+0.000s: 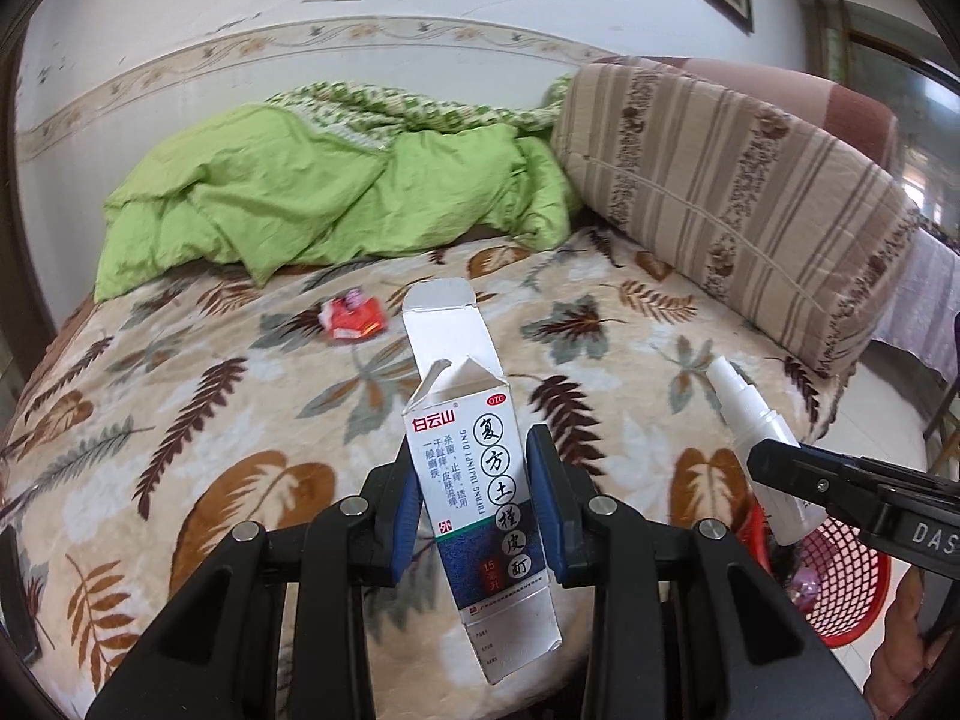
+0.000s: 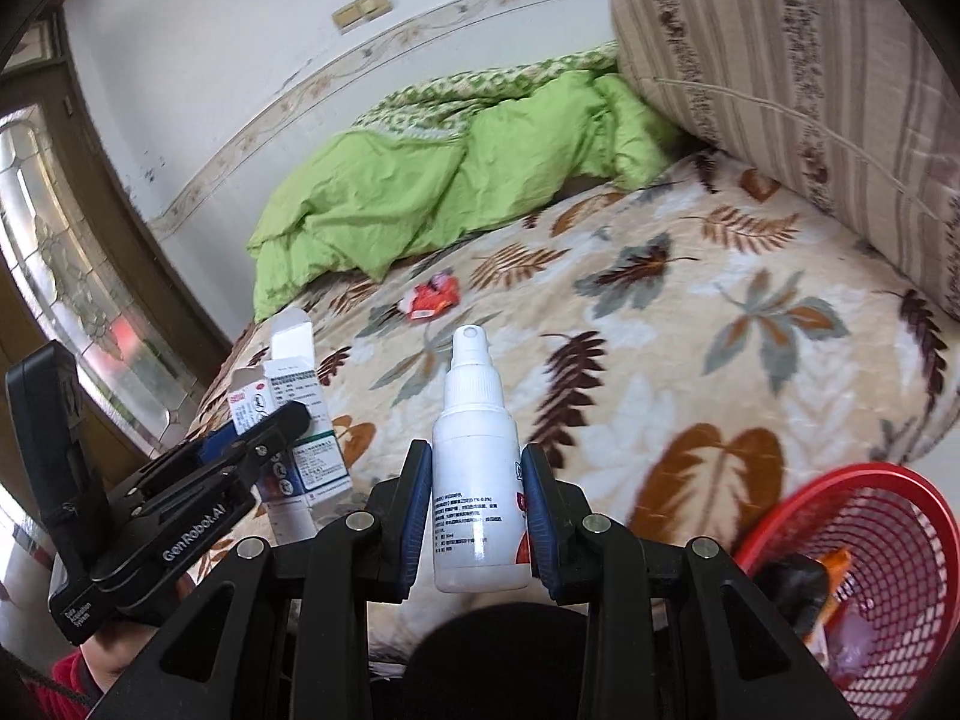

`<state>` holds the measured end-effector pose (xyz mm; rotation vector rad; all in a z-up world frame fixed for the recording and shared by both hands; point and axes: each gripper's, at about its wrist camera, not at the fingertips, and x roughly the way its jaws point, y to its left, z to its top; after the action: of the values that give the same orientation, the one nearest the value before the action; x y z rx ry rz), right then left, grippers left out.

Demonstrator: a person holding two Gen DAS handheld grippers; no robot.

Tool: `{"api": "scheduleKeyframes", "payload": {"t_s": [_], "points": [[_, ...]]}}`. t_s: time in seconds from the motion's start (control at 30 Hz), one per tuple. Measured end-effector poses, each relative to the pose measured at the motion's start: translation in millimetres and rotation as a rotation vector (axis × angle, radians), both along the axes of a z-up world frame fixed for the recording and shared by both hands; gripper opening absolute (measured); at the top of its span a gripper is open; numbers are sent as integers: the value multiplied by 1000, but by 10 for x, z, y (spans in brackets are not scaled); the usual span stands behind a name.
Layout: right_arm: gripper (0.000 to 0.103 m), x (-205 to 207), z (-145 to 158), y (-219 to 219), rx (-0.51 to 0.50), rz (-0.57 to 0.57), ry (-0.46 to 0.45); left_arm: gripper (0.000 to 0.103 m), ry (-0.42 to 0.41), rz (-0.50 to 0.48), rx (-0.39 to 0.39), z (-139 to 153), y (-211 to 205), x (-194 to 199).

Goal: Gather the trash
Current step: 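Carry the medicine box and spray bottle over the red basket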

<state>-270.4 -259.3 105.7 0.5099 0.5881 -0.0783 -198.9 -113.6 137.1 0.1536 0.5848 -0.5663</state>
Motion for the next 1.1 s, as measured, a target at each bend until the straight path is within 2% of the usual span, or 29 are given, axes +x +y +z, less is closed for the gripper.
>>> {"api": "scheduleKeyframes", "payload": {"t_s": [0.3,0.8,1.1], "points": [[32,-297,41,-302,9,-90,1,32,4,-106,-18,129,-399,-182],[32,-931,-47,-787,31,-257,29,32,62,-302,19,28,-1170,-521],[32,-1252,-203,-1024,69,-359,84,32,190,-443,45,-163,-1567,-645]]}}
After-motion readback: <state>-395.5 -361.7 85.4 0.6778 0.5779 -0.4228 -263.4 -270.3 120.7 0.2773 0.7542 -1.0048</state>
